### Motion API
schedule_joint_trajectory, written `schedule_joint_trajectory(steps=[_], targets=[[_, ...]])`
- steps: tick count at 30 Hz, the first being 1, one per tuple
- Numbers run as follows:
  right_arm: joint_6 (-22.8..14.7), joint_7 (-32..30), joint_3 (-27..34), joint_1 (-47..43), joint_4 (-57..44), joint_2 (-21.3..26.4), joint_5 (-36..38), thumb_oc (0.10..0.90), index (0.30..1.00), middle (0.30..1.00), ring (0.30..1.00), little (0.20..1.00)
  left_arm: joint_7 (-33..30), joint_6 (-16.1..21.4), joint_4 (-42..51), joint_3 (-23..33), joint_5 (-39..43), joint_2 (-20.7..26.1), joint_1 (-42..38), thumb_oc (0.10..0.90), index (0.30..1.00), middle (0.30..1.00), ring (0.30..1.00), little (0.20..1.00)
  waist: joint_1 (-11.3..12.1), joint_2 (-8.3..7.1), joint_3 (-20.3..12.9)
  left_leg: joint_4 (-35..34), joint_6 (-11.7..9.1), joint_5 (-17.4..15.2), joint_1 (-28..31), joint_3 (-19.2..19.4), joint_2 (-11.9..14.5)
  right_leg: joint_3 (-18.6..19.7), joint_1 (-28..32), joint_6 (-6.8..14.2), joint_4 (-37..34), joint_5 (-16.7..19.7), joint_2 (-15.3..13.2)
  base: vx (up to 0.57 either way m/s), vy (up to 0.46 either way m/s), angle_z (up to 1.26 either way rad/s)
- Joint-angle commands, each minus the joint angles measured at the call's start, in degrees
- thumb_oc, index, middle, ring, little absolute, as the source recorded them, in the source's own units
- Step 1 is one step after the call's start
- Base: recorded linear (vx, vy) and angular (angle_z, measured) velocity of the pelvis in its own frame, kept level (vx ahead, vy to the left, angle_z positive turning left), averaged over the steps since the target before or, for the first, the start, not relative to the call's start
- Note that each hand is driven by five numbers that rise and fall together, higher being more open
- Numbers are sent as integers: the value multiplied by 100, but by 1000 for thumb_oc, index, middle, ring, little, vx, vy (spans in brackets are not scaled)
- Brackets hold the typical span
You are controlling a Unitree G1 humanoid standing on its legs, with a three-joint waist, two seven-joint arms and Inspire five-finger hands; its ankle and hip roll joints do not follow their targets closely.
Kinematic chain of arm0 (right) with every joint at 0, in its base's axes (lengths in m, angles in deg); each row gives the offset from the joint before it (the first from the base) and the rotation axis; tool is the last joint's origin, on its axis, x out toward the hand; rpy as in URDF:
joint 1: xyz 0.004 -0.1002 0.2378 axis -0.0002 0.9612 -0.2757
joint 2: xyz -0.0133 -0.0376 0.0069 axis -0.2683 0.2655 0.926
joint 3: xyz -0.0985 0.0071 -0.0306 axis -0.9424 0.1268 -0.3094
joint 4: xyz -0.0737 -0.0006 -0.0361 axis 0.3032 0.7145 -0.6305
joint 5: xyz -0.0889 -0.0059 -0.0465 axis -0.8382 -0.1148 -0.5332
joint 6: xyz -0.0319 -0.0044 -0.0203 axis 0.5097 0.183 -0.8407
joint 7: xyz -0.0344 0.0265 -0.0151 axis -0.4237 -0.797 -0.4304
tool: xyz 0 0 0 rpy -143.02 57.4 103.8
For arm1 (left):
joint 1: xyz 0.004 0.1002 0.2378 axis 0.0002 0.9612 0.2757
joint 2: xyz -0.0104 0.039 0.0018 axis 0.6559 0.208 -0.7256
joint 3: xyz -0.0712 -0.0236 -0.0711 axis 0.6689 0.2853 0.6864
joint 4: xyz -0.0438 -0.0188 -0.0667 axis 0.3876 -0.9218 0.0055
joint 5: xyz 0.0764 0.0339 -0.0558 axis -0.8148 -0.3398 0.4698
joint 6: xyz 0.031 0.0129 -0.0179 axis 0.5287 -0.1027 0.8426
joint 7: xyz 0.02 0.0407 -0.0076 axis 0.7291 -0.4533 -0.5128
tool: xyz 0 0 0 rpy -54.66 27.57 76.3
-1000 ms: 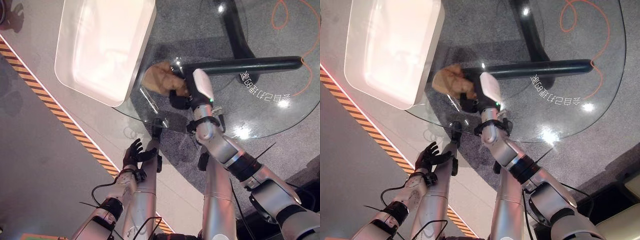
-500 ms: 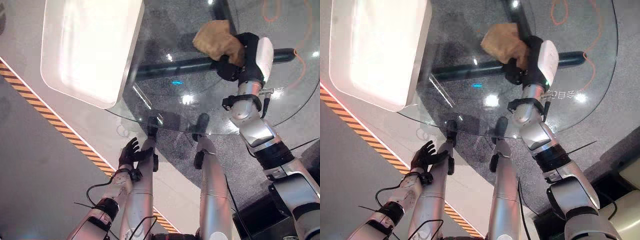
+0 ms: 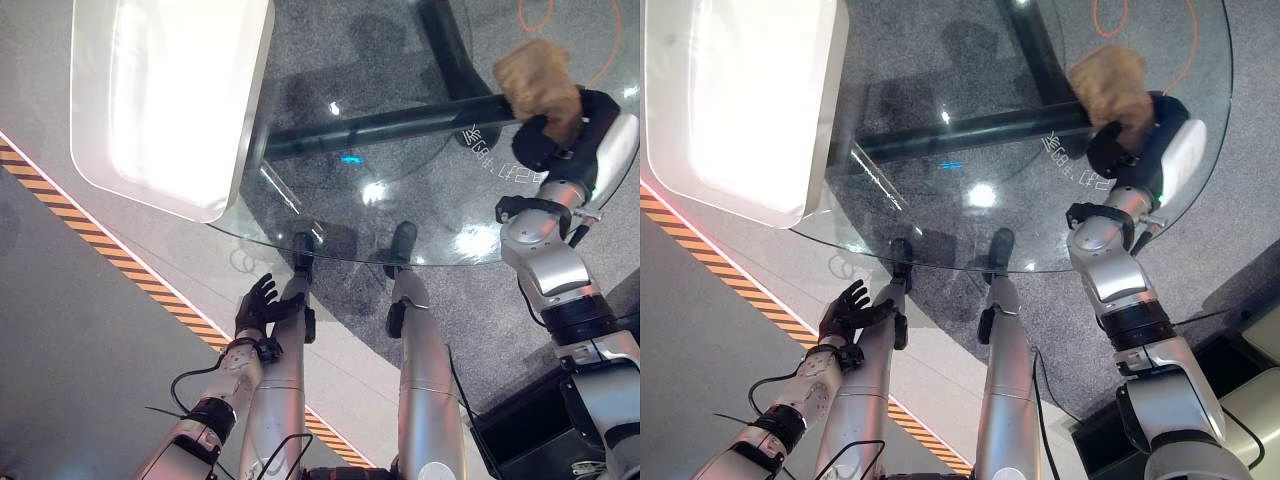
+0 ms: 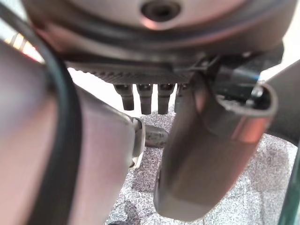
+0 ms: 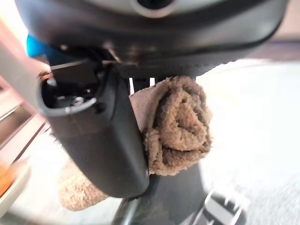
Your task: Wipe the table with a cloth and put it in the basket.
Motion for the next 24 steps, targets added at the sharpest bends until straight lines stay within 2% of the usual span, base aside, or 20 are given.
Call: schedule_joint_trajectory(steps=[1, 6, 18, 24], targets=[[-746, -929, 649, 208, -245, 625, 29, 100, 300, 300, 300, 200, -58, 28, 153, 18, 198, -174, 1056, 800, 900, 900, 900, 900, -43, 119, -111, -8, 263, -67, -63, 252, -349, -118, 107, 33, -311, 223, 511, 0, 0, 0], [-820, -777, 603, 131, -425, 515, -123, 100, 300, 300, 300, 200, -97, -10, 157, 5, 214, -212, 988, 800, 900, 900, 900, 900, -33, 136, -111, -2, 269, -70, -73, 236, -370, -104, 104, 36, -321, 225, 499, 0, 0, 0], [-394, 30, 165, -232, -966, 159, -721, 100, 300, 300, 300, 200, -120, -31, 91, 38, 126, -348, 924, 800, 900, 900, 900, 900, 22, 144, -111, -29, 263, -57, -62, 238, -392, -123, 124, 4, -323, 172, 496, -1, 9, 0], [-29, 1027, -72, -172, -1222, 21, -1249, 100, 300, 300, 300, 200, -75, -93, 88, 132, 19, -360, 944, 800, 900, 900, 900, 900, 38, 128, -111, -26, 263, -51, -64, 232, -405, -145, 122, 11, -290, 146, 497, 0, 0, 0]])
